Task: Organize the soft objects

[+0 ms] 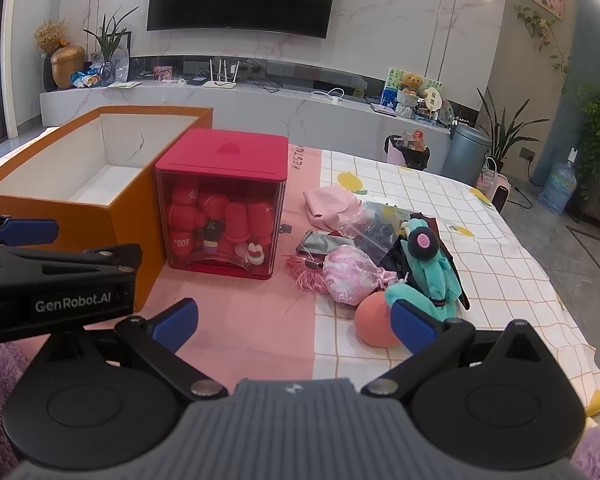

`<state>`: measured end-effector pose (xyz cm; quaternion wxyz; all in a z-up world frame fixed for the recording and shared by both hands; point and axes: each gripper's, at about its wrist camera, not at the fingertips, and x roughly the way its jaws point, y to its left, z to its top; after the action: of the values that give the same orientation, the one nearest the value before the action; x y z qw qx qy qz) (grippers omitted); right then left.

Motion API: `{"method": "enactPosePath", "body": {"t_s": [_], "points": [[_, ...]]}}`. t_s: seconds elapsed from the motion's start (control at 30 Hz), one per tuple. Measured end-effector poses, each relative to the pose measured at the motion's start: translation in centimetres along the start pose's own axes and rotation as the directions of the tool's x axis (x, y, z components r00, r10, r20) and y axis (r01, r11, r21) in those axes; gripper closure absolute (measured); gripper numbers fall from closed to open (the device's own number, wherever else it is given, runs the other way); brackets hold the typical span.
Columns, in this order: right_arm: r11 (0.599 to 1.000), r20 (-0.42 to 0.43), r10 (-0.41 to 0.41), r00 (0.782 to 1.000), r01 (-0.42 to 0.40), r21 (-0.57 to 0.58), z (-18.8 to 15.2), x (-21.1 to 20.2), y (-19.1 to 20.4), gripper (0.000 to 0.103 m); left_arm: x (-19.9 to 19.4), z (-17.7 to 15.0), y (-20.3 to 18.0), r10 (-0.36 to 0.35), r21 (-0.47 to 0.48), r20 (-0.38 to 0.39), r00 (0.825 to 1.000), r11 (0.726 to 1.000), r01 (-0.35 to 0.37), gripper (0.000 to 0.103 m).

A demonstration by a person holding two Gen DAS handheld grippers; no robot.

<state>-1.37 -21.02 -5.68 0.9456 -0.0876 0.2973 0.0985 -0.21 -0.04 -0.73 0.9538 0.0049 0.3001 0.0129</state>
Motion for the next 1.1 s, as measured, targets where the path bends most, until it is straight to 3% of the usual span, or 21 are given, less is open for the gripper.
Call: {"method": "enactPosePath", "body": {"t_s": [1.1], "points": [[1.0,-0.015,-0.006,1.0,0.005,-0.014,0.0,0.22,0.25,0.003,0.16,-0.19,-0.02,0.01,0.009,-0.017,1.0,1.0,-0.01,0.008]]}}
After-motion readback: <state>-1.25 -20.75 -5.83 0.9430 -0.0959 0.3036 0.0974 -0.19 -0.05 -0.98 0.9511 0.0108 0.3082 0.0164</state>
